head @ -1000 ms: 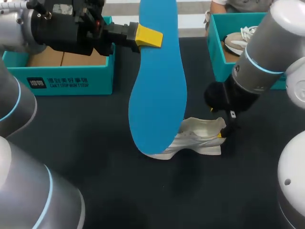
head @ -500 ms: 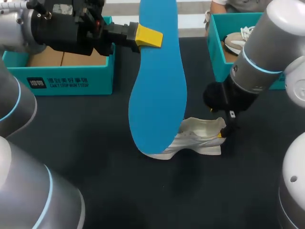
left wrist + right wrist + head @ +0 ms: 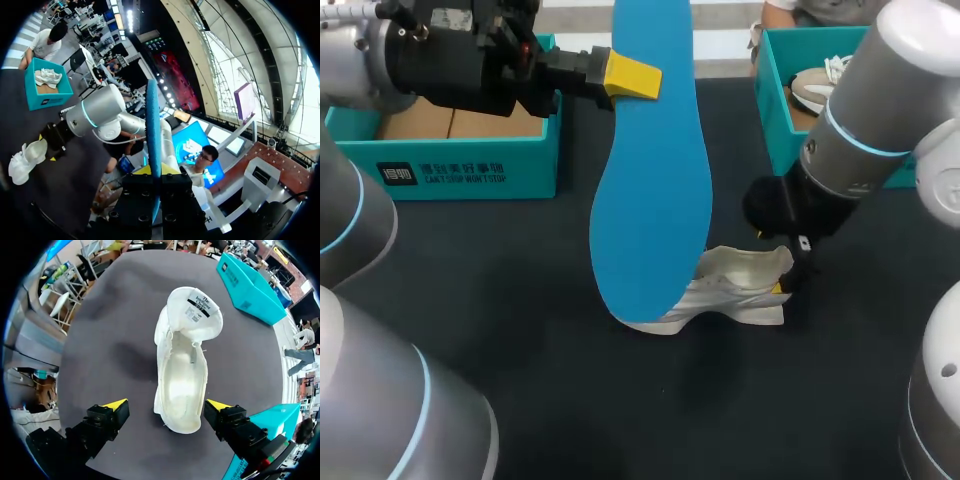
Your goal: Take the shoe out of the shoebox, open the shoe tongue, remove and reinsert the insole, then place the shoe into the shoebox
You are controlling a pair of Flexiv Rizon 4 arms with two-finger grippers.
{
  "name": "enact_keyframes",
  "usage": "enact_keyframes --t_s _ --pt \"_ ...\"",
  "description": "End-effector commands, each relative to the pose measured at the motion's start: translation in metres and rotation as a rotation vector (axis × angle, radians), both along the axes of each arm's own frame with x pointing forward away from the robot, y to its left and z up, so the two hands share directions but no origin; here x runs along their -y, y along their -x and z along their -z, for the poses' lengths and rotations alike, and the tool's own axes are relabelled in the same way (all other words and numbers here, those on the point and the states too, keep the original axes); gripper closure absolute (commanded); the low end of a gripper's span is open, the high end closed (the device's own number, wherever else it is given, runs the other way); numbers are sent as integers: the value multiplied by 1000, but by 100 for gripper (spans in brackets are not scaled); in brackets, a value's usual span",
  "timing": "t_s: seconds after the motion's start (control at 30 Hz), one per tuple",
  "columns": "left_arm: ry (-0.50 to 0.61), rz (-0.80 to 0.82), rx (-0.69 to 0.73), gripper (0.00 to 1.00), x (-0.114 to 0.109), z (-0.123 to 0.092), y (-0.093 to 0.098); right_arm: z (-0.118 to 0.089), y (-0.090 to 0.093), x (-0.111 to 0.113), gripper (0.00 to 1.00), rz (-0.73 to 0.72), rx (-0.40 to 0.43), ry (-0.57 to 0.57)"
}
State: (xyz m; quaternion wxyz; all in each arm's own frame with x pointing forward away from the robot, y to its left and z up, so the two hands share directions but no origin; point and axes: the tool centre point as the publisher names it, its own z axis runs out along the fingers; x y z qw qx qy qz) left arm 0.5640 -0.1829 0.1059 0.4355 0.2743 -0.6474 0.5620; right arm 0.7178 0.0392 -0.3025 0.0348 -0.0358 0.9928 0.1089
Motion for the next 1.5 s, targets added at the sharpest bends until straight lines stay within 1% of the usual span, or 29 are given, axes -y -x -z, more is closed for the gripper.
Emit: enact_keyframes --t_s 0.03,0.3,0.4,0.6,0.67,0.83,1.03,1.07,1.1,1.13,1.17,1.2,1.37,1.4,1.43,1.5 --pt "0 2 0 100 1 1 -1 10 -7 -21 0 -14 -13 5" --pt "0 2 0 100 1 1 -1 6 -13 -36 0 -34 -2 -6" --pt "0 2 0 100 1 1 -1 10 -23 -38 0 -22 -3 -9" --pt "0 2 0 100 1 1 -1 10 -40 -45 0 -38 23 9" --pt "0 2 0 100 1 1 -1 13 -45 -46 0 -39 29 12" --pt "0 2 0 100 1 1 -1 32 -60 -50 0 -35 38 15" --pt "0 2 0 100 1 1 -1 54 -67 -62 0 -19 42 29" --pt "0 2 0 100 1 1 -1 57 -68 -64 2 -20 42 27" --pt "0 2 0 100 1 1 -1 60 -69 -66 25 -17 42 30" --pt "0 2 0 100 1 1 -1 62 -69 -68 36 -17 43 32" --pt "0 2 0 100 1 1 -1 64 -69 -70 45 -17 44 33" --pt "0 2 0 100 1 1 -1 65 -69 -71 51 -16 44 33" --pt "0 2 0 100 1 1 -1 75 -67 -73 60 5 39 47" --pt "0 2 0 100 1 1 -1 76 -67 -72 62 19 46 34" --pt "0 2 0 100 1 1 -1 76 -67 -70 69 20 44 34" --pt "0 2 0 100 1 1 -1 77 -67 -68 71 20 43 36"
